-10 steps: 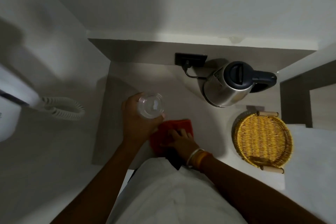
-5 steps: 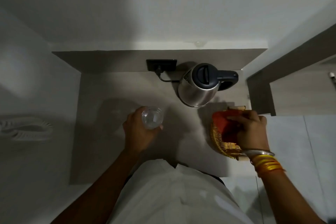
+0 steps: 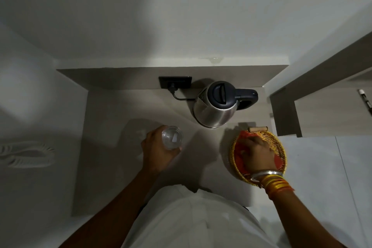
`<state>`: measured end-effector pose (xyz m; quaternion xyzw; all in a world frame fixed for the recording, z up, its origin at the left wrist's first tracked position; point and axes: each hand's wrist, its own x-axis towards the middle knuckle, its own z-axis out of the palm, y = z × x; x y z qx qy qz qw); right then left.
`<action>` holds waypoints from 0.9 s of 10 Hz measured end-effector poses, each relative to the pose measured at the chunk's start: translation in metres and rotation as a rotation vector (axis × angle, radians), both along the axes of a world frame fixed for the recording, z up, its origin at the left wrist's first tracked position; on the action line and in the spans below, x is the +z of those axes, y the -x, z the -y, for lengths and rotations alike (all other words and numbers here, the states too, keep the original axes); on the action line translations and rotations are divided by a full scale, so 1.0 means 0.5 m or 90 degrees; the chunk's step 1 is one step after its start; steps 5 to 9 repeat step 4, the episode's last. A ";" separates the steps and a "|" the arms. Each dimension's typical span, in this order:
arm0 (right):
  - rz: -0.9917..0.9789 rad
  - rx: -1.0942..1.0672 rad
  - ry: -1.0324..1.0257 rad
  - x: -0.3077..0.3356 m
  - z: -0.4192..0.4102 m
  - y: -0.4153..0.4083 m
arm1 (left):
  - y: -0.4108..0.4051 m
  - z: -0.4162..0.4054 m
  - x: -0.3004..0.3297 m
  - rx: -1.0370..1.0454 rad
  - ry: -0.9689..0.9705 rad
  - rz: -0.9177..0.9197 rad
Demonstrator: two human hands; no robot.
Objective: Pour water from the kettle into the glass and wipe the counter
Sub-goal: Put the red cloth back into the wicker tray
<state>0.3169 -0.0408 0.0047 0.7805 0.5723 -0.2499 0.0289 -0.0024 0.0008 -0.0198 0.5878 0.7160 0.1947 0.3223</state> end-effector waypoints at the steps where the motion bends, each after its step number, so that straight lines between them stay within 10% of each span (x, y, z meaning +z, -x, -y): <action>1: -0.016 0.041 -0.005 0.006 -0.006 0.027 | 0.009 -0.003 -0.016 -0.013 0.008 0.001; 4: -0.077 0.133 -0.247 0.065 -0.043 0.144 | 0.012 -0.008 0.009 -0.077 -0.028 0.005; 9: -0.077 0.133 -0.247 0.065 -0.043 0.144 | 0.012 -0.008 0.009 -0.077 -0.028 0.005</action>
